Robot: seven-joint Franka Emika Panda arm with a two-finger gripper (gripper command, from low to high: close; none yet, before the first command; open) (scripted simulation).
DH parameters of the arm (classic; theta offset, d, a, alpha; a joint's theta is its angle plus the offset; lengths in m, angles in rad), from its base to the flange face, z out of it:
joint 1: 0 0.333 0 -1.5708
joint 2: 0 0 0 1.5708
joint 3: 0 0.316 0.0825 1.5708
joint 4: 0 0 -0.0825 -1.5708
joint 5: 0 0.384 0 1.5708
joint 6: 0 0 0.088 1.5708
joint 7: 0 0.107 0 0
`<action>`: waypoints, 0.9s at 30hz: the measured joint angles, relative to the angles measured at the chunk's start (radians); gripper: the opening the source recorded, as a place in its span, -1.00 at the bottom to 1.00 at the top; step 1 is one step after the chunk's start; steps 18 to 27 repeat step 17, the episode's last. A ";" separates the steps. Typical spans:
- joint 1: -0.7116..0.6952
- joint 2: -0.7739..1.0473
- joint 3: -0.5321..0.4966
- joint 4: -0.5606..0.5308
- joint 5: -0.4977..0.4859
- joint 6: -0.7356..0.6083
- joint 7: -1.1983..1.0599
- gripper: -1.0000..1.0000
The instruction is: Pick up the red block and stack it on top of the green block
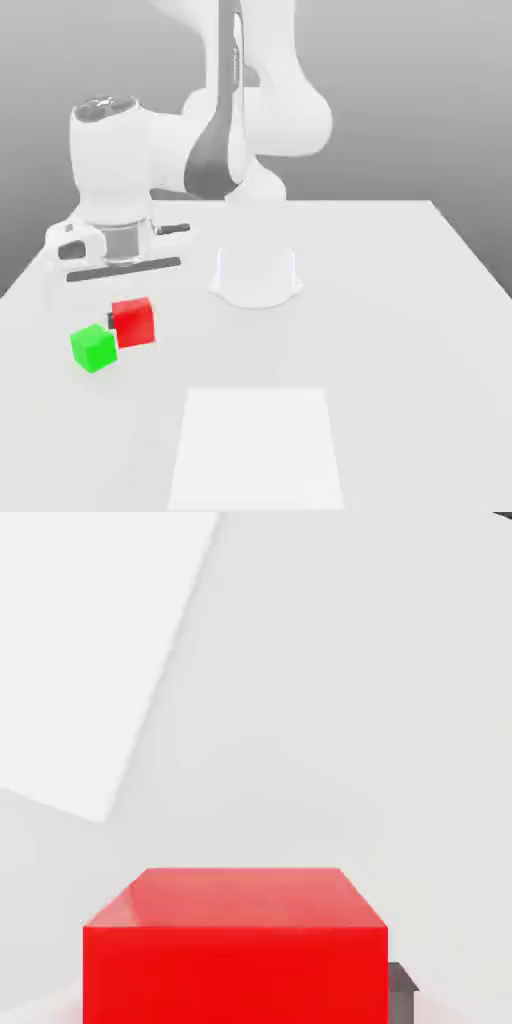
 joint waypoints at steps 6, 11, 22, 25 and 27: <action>-0.013 0.040 -0.145 -0.002 0.083 0.030 -0.225 -1.00; 0.085 0.161 -0.189 0.003 0.299 0.124 -0.379 -1.00; 0.105 0.279 -0.179 0.003 0.415 0.244 -0.459 1.00; 0.105 0.279 -0.179 0.003 0.415 0.244 -0.459 1.00; 0.105 0.279 -0.179 0.003 0.415 0.244 -0.459 1.00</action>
